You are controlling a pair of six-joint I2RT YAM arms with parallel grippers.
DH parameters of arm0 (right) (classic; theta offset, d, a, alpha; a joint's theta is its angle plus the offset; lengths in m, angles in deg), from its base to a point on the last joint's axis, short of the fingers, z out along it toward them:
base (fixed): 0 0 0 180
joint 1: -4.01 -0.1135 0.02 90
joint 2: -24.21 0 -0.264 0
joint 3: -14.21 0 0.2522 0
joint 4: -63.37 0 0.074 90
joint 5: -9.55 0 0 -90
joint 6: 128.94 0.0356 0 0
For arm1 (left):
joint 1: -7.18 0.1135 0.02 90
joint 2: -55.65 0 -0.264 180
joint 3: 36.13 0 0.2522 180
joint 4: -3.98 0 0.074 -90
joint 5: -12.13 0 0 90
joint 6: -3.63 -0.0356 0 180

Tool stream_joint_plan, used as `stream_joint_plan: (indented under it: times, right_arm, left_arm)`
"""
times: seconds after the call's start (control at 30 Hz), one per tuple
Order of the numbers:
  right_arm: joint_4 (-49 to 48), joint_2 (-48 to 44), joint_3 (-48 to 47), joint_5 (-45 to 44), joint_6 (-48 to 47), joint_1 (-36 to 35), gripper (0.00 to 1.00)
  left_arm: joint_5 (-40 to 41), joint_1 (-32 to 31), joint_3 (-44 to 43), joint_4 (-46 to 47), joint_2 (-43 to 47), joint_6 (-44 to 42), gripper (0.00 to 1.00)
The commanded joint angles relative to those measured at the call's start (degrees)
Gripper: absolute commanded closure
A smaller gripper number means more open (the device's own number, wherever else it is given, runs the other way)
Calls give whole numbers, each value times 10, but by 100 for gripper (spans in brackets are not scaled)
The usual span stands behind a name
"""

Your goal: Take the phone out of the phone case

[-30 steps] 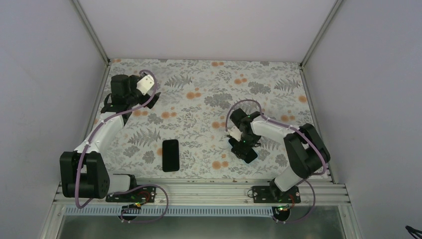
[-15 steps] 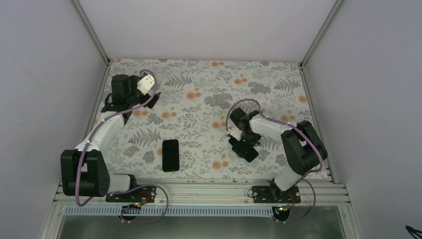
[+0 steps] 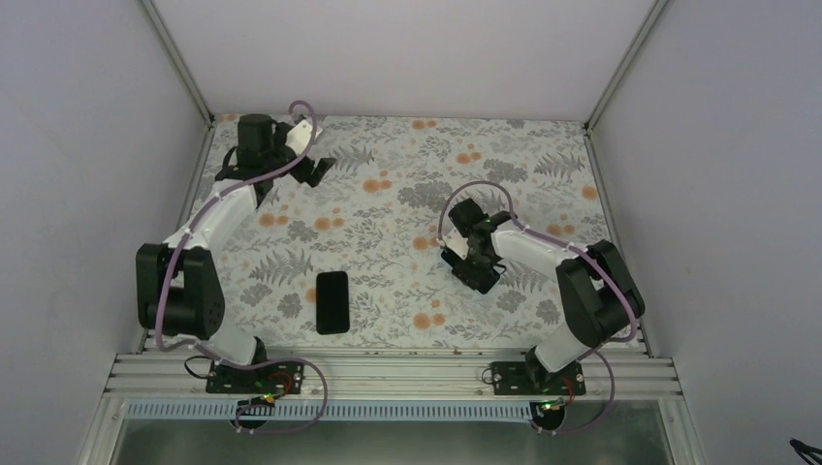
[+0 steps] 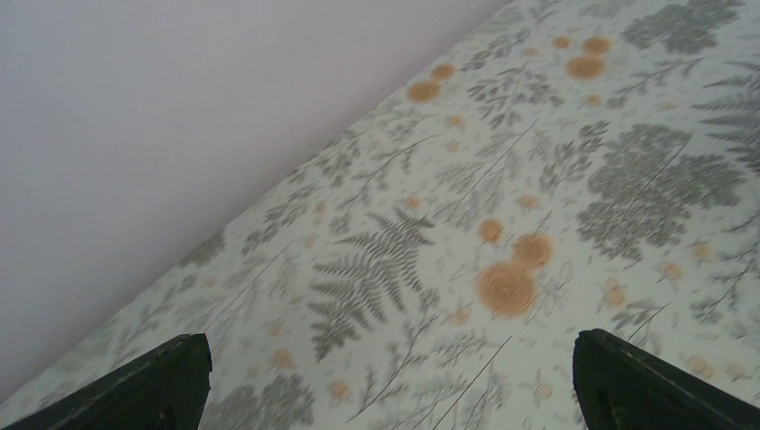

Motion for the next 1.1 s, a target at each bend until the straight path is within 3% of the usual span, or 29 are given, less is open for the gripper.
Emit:
stream_joint_plan:
  times: [0.0,0.13,0.7,1.07]
  right_arm:
    - [-84,-37,-26,-21,-33,2,40]
    - [-109,-42,-49,-31,-40,2,39]
    - [-222,9,-129,-84,-51,-8,38]
    - [-248,17,-146,-116,-72,-39,37]
  left_arm:
    - [-56,-43,-74,-64,-58,25,0]
    - [-77,-80,-130,-110,-123,53,0]
    - [-340,-114,-306,-235,-301,136,0]
    - [-399,-138,-458,-358,-395,113,3]
